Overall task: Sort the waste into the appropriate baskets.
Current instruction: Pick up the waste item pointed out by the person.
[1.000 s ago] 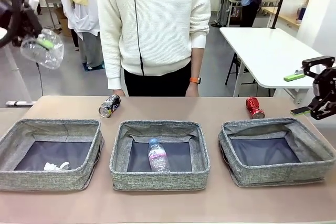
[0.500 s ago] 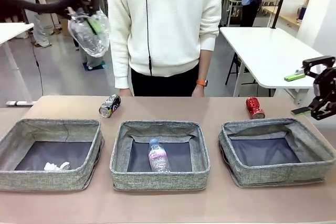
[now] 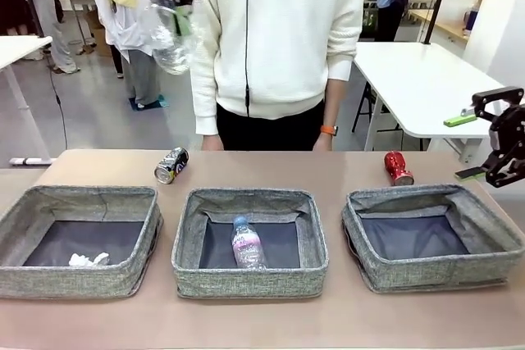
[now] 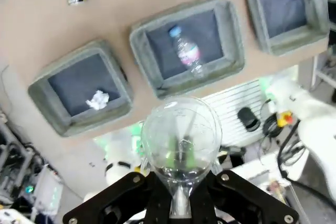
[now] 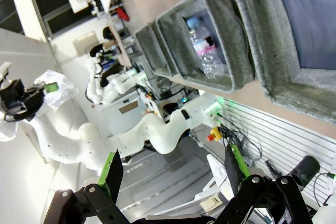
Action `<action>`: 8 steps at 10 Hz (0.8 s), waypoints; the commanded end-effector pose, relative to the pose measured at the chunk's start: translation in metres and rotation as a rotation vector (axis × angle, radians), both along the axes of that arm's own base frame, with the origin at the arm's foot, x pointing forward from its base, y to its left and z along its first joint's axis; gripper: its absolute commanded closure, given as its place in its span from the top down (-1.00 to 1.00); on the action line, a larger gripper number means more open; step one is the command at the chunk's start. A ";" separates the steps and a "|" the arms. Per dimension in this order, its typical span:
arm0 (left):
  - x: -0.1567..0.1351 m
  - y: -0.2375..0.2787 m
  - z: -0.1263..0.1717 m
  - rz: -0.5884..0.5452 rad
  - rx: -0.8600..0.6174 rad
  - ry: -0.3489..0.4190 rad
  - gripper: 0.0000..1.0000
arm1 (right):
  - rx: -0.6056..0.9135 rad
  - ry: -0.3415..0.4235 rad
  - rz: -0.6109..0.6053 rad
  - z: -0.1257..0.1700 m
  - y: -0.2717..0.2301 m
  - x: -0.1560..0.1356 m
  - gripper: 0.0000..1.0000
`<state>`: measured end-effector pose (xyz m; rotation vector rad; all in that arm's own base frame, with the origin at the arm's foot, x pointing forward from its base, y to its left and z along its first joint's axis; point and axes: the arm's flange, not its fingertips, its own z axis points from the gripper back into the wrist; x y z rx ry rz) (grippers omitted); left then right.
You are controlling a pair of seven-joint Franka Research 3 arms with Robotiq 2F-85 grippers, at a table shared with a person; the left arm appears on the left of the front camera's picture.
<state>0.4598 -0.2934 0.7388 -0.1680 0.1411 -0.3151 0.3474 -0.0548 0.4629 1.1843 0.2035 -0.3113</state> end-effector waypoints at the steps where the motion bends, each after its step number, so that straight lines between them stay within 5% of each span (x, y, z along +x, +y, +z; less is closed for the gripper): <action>1: 0.007 -0.015 0.015 0.125 -0.098 -0.060 -0.90 | 0.000 0.016 0.004 0.004 0.000 0.000 1.00; 4: 0.008 -0.020 0.014 0.103 -0.226 -0.003 -0.90 | 0.000 0.016 0.004 0.004 0.000 0.000 1.00; 8: 0.016 -0.031 0.002 0.061 -0.213 0.089 -0.90 | 0.000 0.016 0.004 0.004 0.000 0.000 1.00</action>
